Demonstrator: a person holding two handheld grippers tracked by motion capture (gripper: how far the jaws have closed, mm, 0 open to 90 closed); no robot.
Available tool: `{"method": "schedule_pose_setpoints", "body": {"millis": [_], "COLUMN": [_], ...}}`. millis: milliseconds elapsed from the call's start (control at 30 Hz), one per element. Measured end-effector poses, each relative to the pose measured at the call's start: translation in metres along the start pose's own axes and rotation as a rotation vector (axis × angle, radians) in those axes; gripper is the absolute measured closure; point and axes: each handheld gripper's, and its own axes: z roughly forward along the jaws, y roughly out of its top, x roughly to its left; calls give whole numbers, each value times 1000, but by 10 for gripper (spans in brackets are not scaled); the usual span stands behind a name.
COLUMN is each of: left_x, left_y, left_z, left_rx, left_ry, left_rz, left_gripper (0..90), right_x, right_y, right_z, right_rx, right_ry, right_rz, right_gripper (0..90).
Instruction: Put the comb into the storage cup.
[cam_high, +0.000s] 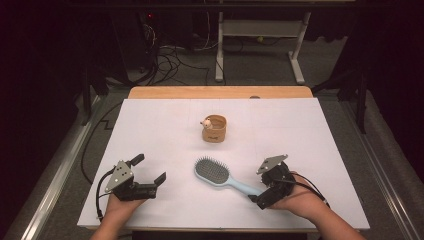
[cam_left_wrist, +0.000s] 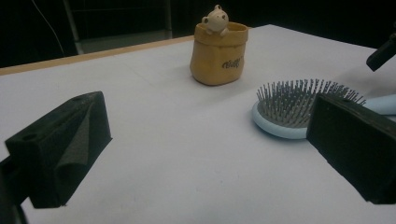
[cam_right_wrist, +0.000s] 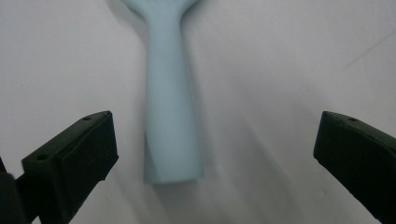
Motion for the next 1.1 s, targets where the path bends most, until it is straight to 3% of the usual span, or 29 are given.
{"method": "schedule_pose_setpoints", "body": {"millis": [500,1100], "left_x": [1,0], "left_y": [-1,0], "left_z": [1,0], "left_rx": [8,-4], "left_ry": [-5,-8], "left_rz": [-2,-4], "left_gripper": [11,10], "right_x": [5,16], "right_y": [50,84], "right_z": [29,57], "right_rx": [30,51], "right_ry": [37,60], "right_rz": [-59,-103], "right_gripper": [3,12]}}
